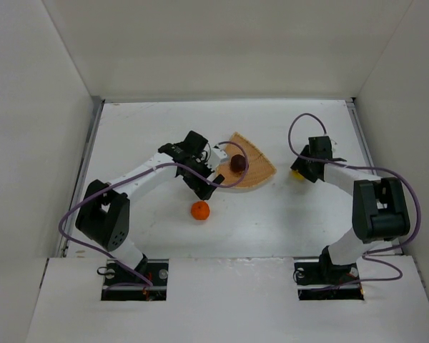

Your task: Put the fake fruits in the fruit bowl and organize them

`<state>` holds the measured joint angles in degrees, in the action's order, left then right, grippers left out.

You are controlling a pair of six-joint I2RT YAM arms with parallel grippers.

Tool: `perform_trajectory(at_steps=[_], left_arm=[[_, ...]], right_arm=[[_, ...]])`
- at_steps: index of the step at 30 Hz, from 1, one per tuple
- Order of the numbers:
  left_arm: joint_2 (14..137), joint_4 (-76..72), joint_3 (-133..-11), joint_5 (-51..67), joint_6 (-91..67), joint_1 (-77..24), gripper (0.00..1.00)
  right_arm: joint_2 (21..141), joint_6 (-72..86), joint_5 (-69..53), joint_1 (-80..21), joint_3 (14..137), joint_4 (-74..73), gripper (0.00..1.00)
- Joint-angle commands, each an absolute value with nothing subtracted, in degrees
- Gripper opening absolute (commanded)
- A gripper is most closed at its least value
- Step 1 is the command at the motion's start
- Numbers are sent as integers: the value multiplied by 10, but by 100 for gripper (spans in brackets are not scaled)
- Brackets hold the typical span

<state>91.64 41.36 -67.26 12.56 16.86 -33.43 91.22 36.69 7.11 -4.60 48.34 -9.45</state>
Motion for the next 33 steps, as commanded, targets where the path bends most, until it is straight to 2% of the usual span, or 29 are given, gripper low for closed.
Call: perform_trajectory(at_steps=[1,3,5,11,19,20,21,25,27,30,33], left_arm=[[885,403,-671,141,158,-333,98],[885,400,-671,141,153,-332,98],[887,398,-674,141,148,-332,98],[888,403,-682,147,134,-332,98],[889,380,-634,137,134,-348,98],[890,379,-630,135,136,-349,98],[892,376,-626,134,138,-352,98],[901,360,-605,129,150,-368,98],[903,357,-593,122,156,-377,98],[903,363,-583,127,158,-384,97],[900,373,-581,126,169,-386,96]], right_arm=[[918,352,86,-51,502,-80,33],[904,338,94,-64,505,-84,19],[880,320,105,-90,516,-96,17],[811,293,143,-232,587,-137,20],[900,297,126,-298,647,-185,27],[906,298,127,-303,650,-187,29],[909,300,130,-306,650,-186,36],[918,312,120,-308,649,-180,70],[918,316,114,-308,648,-178,80],[905,323,97,-308,640,-169,89],[892,327,78,-308,635,-167,93]])
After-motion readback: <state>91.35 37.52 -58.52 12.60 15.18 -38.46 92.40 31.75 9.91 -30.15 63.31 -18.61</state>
